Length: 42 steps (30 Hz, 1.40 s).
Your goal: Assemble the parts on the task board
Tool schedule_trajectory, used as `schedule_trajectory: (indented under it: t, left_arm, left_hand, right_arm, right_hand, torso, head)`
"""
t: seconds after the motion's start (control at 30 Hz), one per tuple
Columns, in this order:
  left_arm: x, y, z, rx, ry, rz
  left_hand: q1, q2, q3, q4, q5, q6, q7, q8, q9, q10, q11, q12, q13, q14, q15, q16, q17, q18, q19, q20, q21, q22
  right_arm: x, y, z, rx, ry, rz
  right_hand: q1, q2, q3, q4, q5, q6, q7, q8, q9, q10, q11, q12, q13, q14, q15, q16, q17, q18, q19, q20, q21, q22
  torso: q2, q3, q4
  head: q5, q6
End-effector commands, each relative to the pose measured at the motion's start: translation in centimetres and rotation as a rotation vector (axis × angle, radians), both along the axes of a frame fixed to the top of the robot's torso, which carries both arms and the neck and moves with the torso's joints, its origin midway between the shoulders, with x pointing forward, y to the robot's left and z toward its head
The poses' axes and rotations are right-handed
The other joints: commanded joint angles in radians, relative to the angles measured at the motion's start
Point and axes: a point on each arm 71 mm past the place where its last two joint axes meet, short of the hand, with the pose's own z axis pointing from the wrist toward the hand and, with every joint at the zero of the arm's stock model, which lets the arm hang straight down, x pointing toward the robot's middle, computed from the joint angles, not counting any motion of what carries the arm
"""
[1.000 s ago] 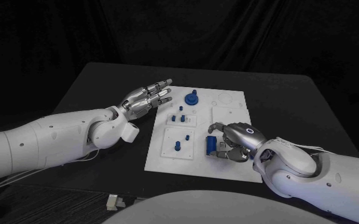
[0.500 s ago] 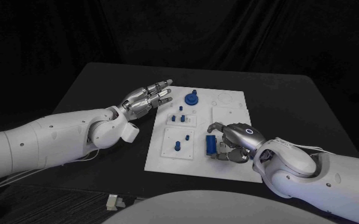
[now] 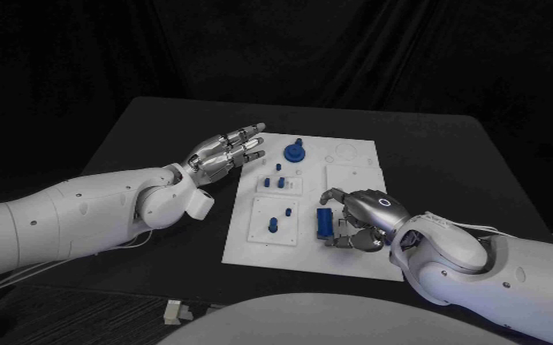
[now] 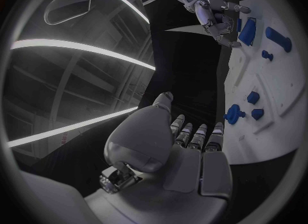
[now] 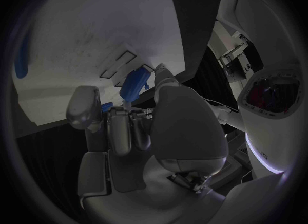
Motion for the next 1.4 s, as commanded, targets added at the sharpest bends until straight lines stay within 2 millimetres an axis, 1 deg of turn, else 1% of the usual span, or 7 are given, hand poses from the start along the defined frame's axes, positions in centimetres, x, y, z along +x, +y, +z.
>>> schedule_trajectory:
  t: [0.03, 0.43, 0.57, 0.73, 0.87, 1.13, 1.4]
  left_arm:
    - [-0.08, -0.23, 0.02, -0.015, 0.001, -0.012]
    - [-0.11, -0.33, -0.05, -0.013, 0.008, -0.019]
    - [-0.12, -0.28, -0.06, -0.012, 0.009, -0.018]
    - [-0.14, -0.26, -0.08, -0.010, 0.011, -0.019]
    - [-0.14, -0.25, -0.09, -0.010, 0.013, -0.020]
    - [-0.14, -0.14, -0.15, -0.004, 0.018, -0.019]
    - [-0.15, -0.08, -0.22, 0.002, 0.024, -0.021]
  left_hand:
    - [-0.001, 0.009, 0.002, -0.003, 0.004, -0.001, 0.007, 0.006, 0.002, 0.000, -0.004, 0.006, 0.001, 0.001, 0.005, -0.004, -0.001, 0.006, -0.001, 0.004, 0.000, 0.001]
    - [-0.001, 0.010, 0.004, -0.005, 0.003, 0.001, 0.011, 0.007, 0.002, 0.000, -0.005, 0.006, 0.001, 0.001, 0.005, -0.004, -0.001, 0.005, -0.001, 0.004, 0.000, 0.001]
    - [-0.001, 0.010, 0.006, -0.007, 0.003, 0.002, 0.014, 0.007, 0.002, 0.000, -0.005, 0.006, 0.001, 0.001, 0.005, -0.004, -0.001, 0.005, -0.001, 0.004, 0.000, 0.001]
    - [-0.001, 0.010, 0.006, -0.007, 0.003, 0.002, 0.014, 0.007, 0.002, 0.000, -0.005, 0.006, 0.001, 0.001, 0.005, -0.004, -0.001, 0.005, -0.001, 0.004, 0.000, 0.001]
    - [-0.001, 0.011, 0.007, -0.008, 0.003, 0.004, 0.016, 0.007, 0.002, 0.000, -0.006, 0.006, 0.001, 0.001, 0.006, -0.004, -0.001, 0.005, 0.000, 0.004, 0.001, 0.001]
    - [-0.001, 0.011, 0.008, -0.009, 0.003, 0.004, 0.018, 0.008, 0.002, 0.000, -0.006, 0.006, 0.001, 0.001, 0.006, -0.004, -0.001, 0.005, 0.000, 0.005, 0.001, 0.002]
    - [-0.001, 0.011, 0.008, -0.009, 0.003, 0.004, 0.018, 0.008, 0.002, 0.000, -0.006, 0.006, 0.001, 0.001, 0.006, -0.004, -0.001, 0.005, 0.000, 0.005, 0.001, 0.002]
  right_arm:
    - [0.00, -0.07, -0.08, -0.003, -0.006, -0.009]
    - [0.12, 0.10, -0.76, -0.023, 0.011, -0.022]
    - [0.11, 0.07, -0.77, -0.013, 0.003, -0.027]
    - [0.07, -0.04, -0.67, 0.002, -0.007, -0.028]
    - [-0.04, -0.09, -0.52, 0.016, -0.016, -0.029]
    - [-0.37, -0.30, -0.23, 0.041, -0.029, -0.025]
    - [-0.72, -0.43, -0.09, 0.055, -0.032, -0.023]
  right_hand:
    - [0.020, 0.034, 0.023, -0.002, 0.056, 0.002, 0.000, 0.025, -0.009, 0.106, 0.005, 0.003, 0.263, 0.065, 0.007, -0.007, 0.094, 0.017, -0.004, 0.002, -0.006, 0.136]
    - [0.047, 0.071, 0.042, -0.011, 0.127, 0.004, 0.002, 0.070, -0.029, 0.106, 0.007, 0.003, 0.263, 0.062, 0.008, -0.010, 0.085, 0.019, -0.007, 0.003, -0.020, 0.133]
    - [0.044, 0.090, 0.044, -0.019, 0.168, 0.031, -0.001, 0.110, -0.030, 0.106, 0.006, 0.003, 0.263, 0.063, 0.008, -0.009, 0.086, 0.019, -0.006, 0.003, -0.020, 0.133]
    - [0.035, 0.109, 0.046, -0.025, 0.244, 0.053, -0.005, 0.147, -0.034, 0.106, 0.002, 0.003, 0.263, 0.064, 0.005, -0.009, 0.086, 0.019, -0.004, 0.001, -0.019, 0.134]
    - [0.012, 0.124, 0.052, -0.022, 0.373, 0.070, -0.008, 0.171, -0.047, 0.106, -0.001, 0.003, 0.263, 0.064, 0.002, -0.009, 0.087, 0.019, -0.002, -0.001, -0.017, 0.135]
    - [-0.009, 0.139, 0.080, -0.016, 0.479, 0.106, -0.013, 0.193, -0.068, 0.106, -0.006, 0.003, 0.263, 0.065, -0.003, -0.009, 0.087, 0.018, 0.001, -0.005, -0.011, 0.137]
    - [-0.025, 0.150, 0.092, -0.009, 0.483, 0.121, -0.014, 0.193, -0.079, 0.106, -0.008, 0.003, 0.263, 0.064, -0.004, -0.011, 0.082, 0.018, 0.001, -0.007, -0.013, 0.136]
  torso:
    - [0.000, -0.0005, -0.0004]
    - [0.001, -0.0008, 0.0006]
    - [0.001, -0.0006, 0.0012]
    - [0.001, -0.0006, 0.0012]
    - [0.001, -0.0002, 0.0018]
    - [0.001, -0.0009, 0.0000]
    - [0.001, -0.0003, 0.0003]
  head:
    - [0.000, 0.000]
    - [0.003, 0.000]
    - [0.003, 0.000]
    - [0.005, 0.000]
    - [0.004, 0.000]
    - [0.010, 0.000]
    - [0.011, 0.000]
